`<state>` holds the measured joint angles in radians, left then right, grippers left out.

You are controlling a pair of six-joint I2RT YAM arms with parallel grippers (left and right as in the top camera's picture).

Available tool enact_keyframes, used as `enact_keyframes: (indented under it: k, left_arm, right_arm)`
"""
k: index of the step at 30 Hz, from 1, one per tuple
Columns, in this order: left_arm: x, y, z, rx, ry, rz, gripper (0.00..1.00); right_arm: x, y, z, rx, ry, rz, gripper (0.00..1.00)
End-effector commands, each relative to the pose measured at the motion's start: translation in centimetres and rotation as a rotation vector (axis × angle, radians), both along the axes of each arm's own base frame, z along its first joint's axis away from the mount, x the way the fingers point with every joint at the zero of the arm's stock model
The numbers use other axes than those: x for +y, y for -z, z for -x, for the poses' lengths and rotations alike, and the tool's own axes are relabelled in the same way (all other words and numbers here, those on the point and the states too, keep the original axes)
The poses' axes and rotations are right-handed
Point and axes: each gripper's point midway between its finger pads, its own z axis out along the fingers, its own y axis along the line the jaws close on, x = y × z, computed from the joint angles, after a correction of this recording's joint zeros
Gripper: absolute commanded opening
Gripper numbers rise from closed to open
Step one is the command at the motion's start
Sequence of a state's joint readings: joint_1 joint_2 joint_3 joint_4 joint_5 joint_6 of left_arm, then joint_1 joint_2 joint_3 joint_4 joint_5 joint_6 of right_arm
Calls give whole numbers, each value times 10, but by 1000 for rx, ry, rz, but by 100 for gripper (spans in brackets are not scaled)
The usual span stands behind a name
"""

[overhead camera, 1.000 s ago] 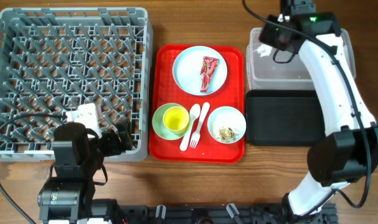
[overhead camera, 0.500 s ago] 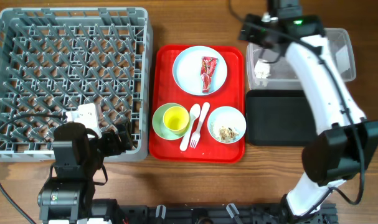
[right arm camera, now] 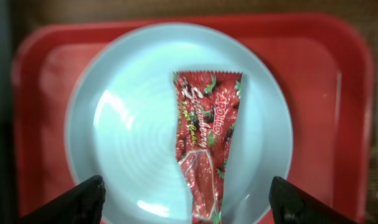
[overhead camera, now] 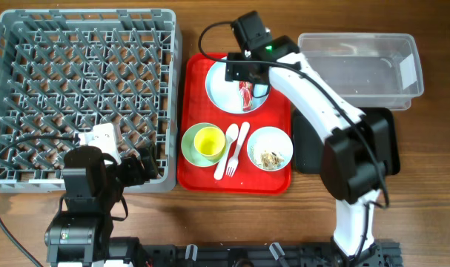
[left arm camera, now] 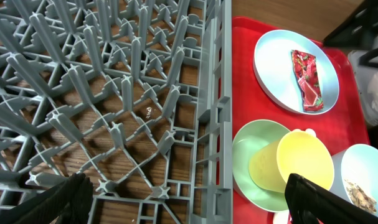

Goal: Sort waste into correct bins and load items into the dishwasher rack
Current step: 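Return the right gripper to the plate and grasp the red wrapper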

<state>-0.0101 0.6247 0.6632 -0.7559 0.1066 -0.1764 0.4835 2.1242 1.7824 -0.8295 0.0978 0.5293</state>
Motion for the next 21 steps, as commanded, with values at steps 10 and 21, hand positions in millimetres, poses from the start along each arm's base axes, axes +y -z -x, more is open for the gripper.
enact_keyframes:
  k: [10,21]
  left_arm:
    - [-1,-9,-2,-24,15,2,100]
    - [-1,-9,-2,-24,14,2,100]
  right_arm:
    - [-2,83,19,195,85,26,69]
    - [-4,83,25,225,83,28,4]
